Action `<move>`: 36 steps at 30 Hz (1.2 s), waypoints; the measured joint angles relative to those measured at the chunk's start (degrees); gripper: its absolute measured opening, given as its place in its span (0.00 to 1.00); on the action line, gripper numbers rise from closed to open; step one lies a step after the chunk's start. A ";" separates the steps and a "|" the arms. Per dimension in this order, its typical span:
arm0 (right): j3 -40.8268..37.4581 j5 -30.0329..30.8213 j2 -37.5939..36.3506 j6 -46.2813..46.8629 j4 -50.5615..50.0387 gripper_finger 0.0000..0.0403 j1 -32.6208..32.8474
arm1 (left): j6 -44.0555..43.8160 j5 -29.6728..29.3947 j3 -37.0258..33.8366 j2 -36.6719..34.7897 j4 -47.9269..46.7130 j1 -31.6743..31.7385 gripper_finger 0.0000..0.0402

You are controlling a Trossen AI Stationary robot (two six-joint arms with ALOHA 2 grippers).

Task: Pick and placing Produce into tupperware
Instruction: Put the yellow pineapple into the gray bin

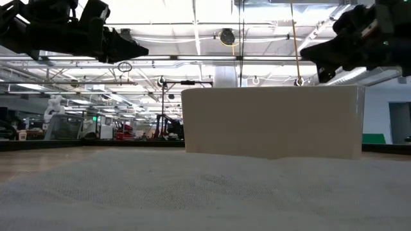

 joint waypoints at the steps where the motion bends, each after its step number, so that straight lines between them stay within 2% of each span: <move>1: 0.71 0.00 1.03 -0.05 0.02 0.00 -0.61 | -0.02 0.00 0.00 0.00 0.00 0.00 0.06; 5: 4.59 0.03 6.31 -1.08 -0.75 0.00 -2.52 | -0.02 0.00 0.00 0.00 0.00 0.00 0.06; 11: 14.48 -2.58 15.40 -4.09 -8.58 0.00 -4.28 | -0.22 -0.02 0.00 0.00 -0.04 0.00 0.06; 22: 33.74 -16.84 31.54 -6.76 -19.71 0.00 -8.50 | -1.15 -0.02 0.02 0.00 -0.70 0.00 0.06; 27: 37.63 -19.84 37.89 -8.31 -19.61 0.00 -10.10 | -1.36 -0.02 0.02 0.00 -1.93 0.00 0.06; 31: 37.94 -19.99 40.80 -7.76 -12.70 0.00 -11.77 | -1.93 0.00 0.02 0.00 -2.32 0.00 0.06; 33: 38.01 -22.10 41.73 -5.92 -10.11 0.00 -13.09 | -2.49 0.01 0.02 0.00 -2.32 0.00 0.06; 36: 39.94 -24.20 43.54 -5.90 -13.01 0.00 -14.67 | -2.71 0.27 0.02 0.00 -2.63 0.00 0.06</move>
